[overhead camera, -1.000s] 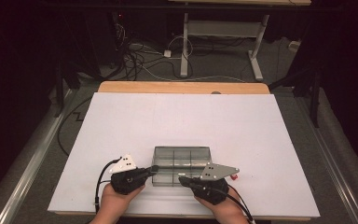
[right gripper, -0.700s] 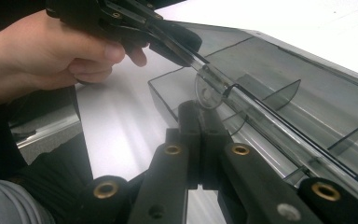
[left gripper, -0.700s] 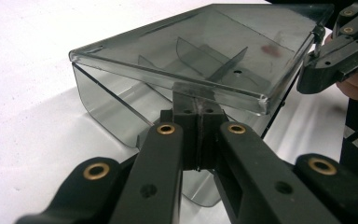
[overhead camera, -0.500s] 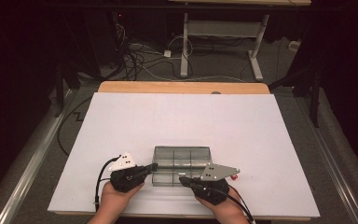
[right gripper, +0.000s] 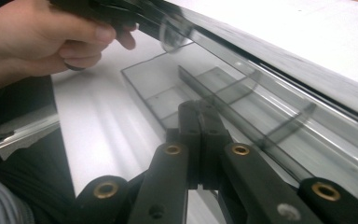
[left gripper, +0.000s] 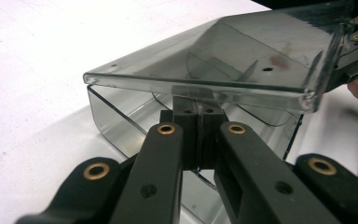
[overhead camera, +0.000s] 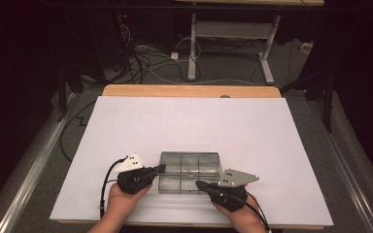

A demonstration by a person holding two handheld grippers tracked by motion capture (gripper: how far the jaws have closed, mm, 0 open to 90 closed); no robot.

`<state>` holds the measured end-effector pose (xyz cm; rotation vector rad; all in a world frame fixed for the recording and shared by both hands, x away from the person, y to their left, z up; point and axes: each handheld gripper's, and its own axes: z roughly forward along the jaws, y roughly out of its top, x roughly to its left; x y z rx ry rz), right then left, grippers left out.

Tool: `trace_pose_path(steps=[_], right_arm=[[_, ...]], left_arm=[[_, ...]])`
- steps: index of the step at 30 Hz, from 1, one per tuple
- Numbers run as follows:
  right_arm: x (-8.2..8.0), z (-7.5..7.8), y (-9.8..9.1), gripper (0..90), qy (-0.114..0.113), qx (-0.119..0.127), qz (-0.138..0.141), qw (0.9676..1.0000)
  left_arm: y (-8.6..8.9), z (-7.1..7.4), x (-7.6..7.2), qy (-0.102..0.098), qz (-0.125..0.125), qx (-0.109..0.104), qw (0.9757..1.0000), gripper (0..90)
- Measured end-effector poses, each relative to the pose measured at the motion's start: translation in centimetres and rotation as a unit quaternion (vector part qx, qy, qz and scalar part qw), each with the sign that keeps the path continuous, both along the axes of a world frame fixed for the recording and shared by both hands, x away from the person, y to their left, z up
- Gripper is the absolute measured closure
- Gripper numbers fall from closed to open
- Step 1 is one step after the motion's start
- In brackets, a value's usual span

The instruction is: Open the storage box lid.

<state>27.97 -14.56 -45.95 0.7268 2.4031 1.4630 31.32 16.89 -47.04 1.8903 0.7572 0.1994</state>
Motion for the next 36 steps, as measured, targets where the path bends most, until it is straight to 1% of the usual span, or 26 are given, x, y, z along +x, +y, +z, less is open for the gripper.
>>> trace_pose_path(steps=[5, 8, 13, 18, 24, 29, 32, 36], right_arm=[[0.3, 0.1, -1.0, 90.0, -0.004, 0.0, -0.016, 0.9999], [0.5, 0.1, -1.7, 90.0, -0.006, 0.0, -0.026, 0.9996], [0.8, 0.2, -2.8, 90.0, -0.008, 0.001, -0.044, 0.999], [1.4, 0.2, -4.3, 90.0, -0.007, 0.005, -0.066, 0.9978], [2.0, 0.2, -5.9, 90.0, -0.01, 0.006, -0.09, 0.9958], [2.4, 0.2, -6.7, 90.0, -0.012, 0.004, -0.105, 0.9944], [2.6, 0.2, -7.0, 90.0, -0.015, 0.004, -0.112, 0.9936], [3.5, 0.3, -7.1, 90.0, -0.023, -0.003, -0.126, 0.9918]], left_arm=[[0.1, 0.1, 0.5, -0.001, 0.004, -0.002, 1.0, 88.0], [0.2, 0.1, 0.8, 0.0, 0.003, -0.006, 1.0, 88.1], [0.1, 0.1, 1.2, 0.001, 0.002, -0.006, 1.0, 88.0], [0.2, 0.0, 1.5, 0.005, 0.004, -0.011, 0.9999, 88.0], [0.2, -0.1, 1.6, 0.006, 0.003, -0.01, 0.9999, 88.1], [0.2, 0.0, 1.9, 0.005, 0.004, -0.013, 0.9999, 88.0], [0.2, 0.2, 2.1, 0.001, 0.005, -0.009, 0.9999, 88.0], [0.2, 0.3, 2.2, -0.001, 0.005, -0.009, 0.9999, 88.0]])
